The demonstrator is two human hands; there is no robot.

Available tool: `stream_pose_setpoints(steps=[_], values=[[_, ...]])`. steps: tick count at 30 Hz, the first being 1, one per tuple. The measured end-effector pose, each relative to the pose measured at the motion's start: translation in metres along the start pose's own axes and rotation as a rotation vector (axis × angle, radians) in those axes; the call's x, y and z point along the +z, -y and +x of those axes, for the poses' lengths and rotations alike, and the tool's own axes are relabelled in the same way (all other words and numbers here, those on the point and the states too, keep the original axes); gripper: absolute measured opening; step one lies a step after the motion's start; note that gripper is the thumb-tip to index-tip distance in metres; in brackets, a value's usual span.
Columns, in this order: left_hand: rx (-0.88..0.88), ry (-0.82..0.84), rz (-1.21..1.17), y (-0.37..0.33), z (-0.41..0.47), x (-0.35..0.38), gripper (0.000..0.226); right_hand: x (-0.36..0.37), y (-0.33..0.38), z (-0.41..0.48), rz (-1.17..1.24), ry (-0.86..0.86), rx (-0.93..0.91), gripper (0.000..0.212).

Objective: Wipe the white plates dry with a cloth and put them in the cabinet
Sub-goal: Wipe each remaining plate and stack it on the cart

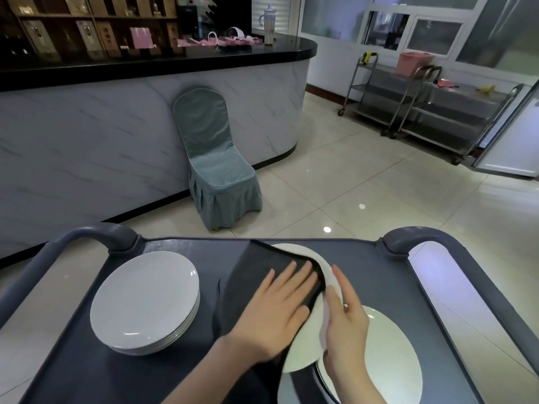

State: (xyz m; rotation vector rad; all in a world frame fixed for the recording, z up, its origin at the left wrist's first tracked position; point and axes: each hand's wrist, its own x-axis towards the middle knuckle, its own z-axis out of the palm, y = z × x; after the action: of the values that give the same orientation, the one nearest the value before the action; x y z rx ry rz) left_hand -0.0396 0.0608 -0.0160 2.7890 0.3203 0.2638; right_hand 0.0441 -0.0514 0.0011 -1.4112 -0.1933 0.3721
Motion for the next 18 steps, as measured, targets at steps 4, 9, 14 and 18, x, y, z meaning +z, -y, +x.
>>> stream_pose_setpoints(steps=[4, 9, 14, 18], values=[[-0.062, -0.144, 0.024, 0.025, 0.014, -0.016, 0.056, -0.003, 0.013, 0.001, -0.097, 0.152, -0.083, 0.038], [-0.127, -0.257, -0.173, 0.035, 0.021, -0.033, 0.037, -0.011, 0.026, 0.01, -0.398, 0.399, -0.243, 0.043], [-0.25, -0.259, -0.548, 0.042, 0.014, -0.043, 0.009, -0.019, 0.041, 0.024, -0.499, 0.462, -0.322, 0.041], [-0.455, -0.46, -0.801, 0.036, -0.005, -0.025, 0.015, -0.028, 0.043, 0.027, -0.352, 0.343, -0.276, 0.038]])
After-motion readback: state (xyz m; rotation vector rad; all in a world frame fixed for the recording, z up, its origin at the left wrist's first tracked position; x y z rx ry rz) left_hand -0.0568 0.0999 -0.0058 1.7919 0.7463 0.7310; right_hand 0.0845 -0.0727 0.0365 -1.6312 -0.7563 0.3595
